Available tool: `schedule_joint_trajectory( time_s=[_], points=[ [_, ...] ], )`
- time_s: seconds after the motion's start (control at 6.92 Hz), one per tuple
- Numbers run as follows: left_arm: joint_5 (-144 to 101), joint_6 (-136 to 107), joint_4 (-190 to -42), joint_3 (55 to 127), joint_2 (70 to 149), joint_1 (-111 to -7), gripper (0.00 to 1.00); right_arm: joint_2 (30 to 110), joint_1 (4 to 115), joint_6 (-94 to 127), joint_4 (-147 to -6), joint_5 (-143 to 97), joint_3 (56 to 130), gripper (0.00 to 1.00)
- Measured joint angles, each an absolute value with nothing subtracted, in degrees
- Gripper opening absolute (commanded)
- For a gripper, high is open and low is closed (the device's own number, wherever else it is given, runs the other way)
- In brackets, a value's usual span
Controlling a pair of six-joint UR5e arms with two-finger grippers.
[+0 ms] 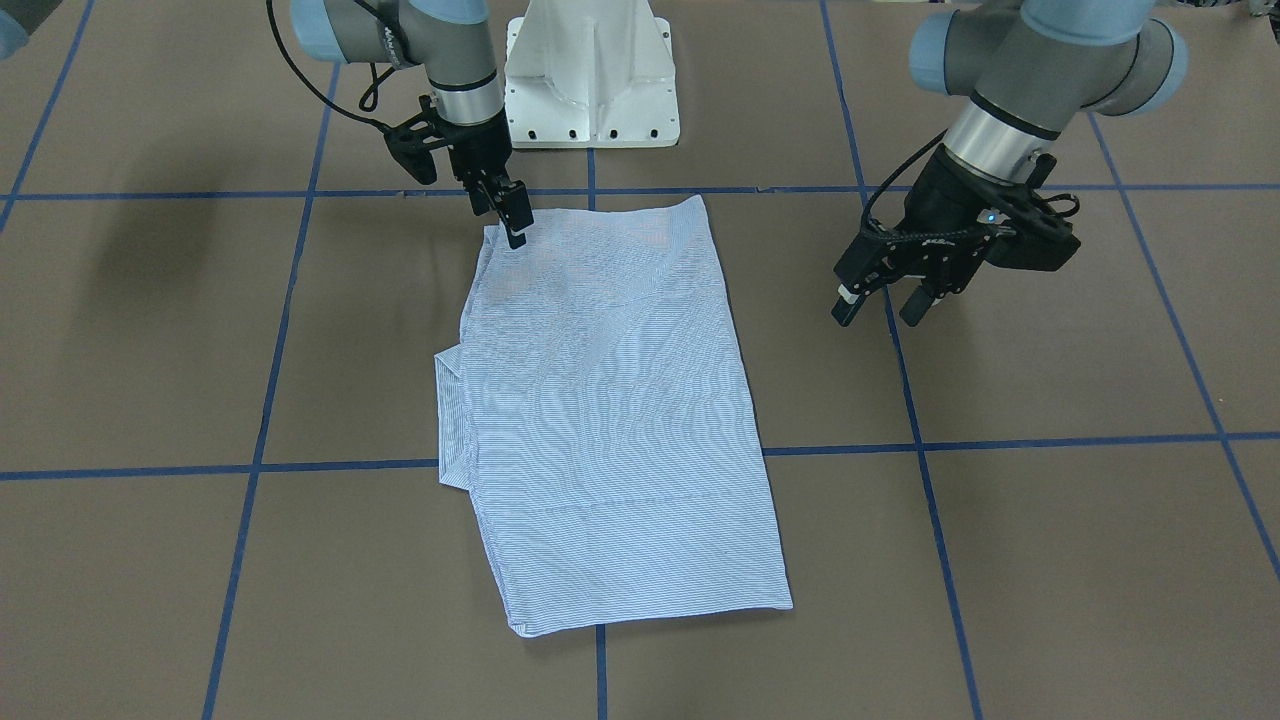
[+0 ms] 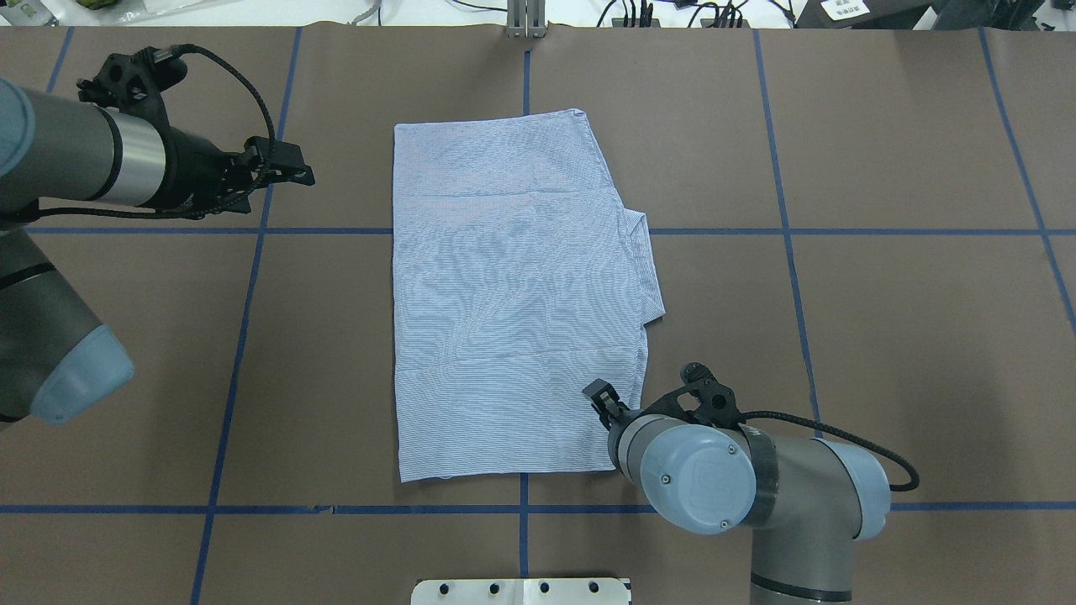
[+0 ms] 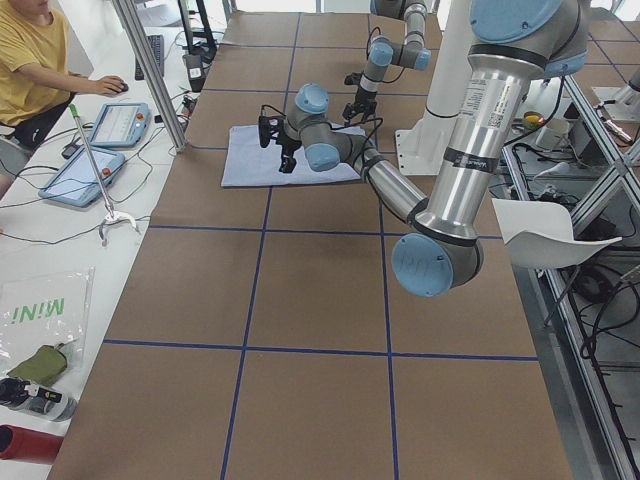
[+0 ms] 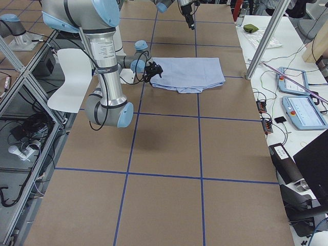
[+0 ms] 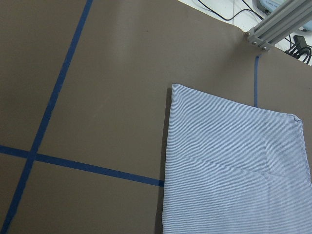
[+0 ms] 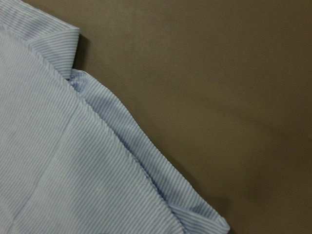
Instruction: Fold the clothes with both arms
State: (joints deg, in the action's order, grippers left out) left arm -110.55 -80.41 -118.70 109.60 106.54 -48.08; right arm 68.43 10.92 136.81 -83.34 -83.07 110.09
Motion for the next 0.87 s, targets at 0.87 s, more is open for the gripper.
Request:
schedule_joint_trajectory(
  time_s=[0.87],
  points=[
    [-110.3,-80.7,-119.0,109.7,105.7,-48.1,0.99,68.1,10.3,137.1,-83.7,-83.4,108.9,0.77]
  ],
)
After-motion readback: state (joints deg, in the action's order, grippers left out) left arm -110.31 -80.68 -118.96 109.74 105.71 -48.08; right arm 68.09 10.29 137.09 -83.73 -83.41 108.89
